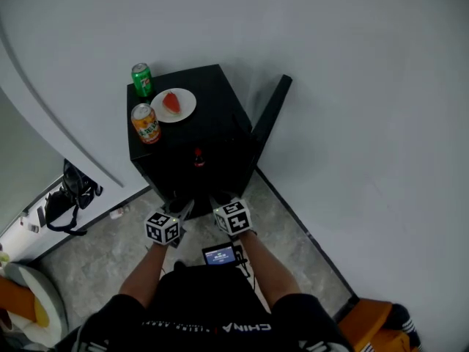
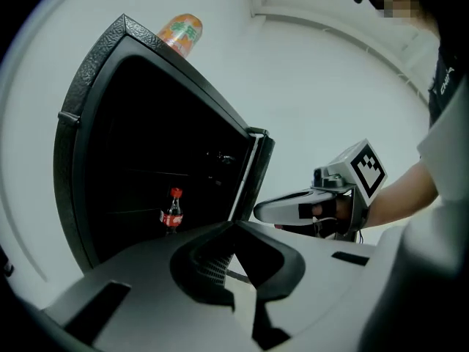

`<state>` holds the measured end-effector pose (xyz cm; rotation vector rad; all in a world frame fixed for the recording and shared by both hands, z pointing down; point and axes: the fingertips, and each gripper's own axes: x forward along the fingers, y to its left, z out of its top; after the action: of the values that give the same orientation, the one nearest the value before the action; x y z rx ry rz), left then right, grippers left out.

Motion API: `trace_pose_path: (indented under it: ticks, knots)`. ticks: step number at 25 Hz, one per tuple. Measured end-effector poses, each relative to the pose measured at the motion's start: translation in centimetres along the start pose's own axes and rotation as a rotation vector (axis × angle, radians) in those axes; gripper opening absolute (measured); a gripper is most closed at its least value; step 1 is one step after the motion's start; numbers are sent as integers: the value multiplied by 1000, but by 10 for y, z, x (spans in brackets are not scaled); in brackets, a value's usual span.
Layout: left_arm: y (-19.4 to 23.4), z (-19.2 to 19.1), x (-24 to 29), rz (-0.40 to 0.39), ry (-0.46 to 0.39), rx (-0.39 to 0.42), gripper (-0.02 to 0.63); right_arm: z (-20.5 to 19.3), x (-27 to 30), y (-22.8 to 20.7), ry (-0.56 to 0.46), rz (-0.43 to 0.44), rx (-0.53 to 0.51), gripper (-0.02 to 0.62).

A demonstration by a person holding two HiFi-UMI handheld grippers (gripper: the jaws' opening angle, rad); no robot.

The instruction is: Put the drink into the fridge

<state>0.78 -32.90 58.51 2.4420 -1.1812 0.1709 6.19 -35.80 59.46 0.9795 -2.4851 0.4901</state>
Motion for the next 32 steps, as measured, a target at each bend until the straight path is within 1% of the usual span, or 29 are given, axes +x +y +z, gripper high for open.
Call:
trace_pose_path:
  ticks: [5, 8, 12, 15, 18, 22, 25, 29, 32]
  knots:
    - [-15, -18, -6, 41, 32, -35, 11, -18, -12, -11, 26, 32, 7, 15]
    - [-25, -35, -16, 67, 48, -45, 11, -39, -14, -14, 53, 47, 26, 15]
    - [-38, -67, -36, 59, 93, -60, 11, -69, -20, -8, 65, 27, 69, 15]
    - [-44, -84, -53, 35, 108, -102, 11, -84, -32, 10, 74, 28, 103, 15]
    - [-51, -91, -66, 9, 105, -107, 11, -96, -47, 22, 68, -3, 122, 15]
    - [-63, -97, -94, -33, 104, -72, 11, -110, -60, 46, 69, -48, 141, 15]
    - [-72, -99, -117, -57, 98, -38, 11, -113, -71, 70, 69, -77, 114, 15]
    - [-83, -107, -157, -102, 80, -18, 11, -118, -84, 114, 58, -102, 84, 15]
    - [-93, -121, -186, -133, 83, -15, 11, -132, -94, 146, 62, -116, 99, 15]
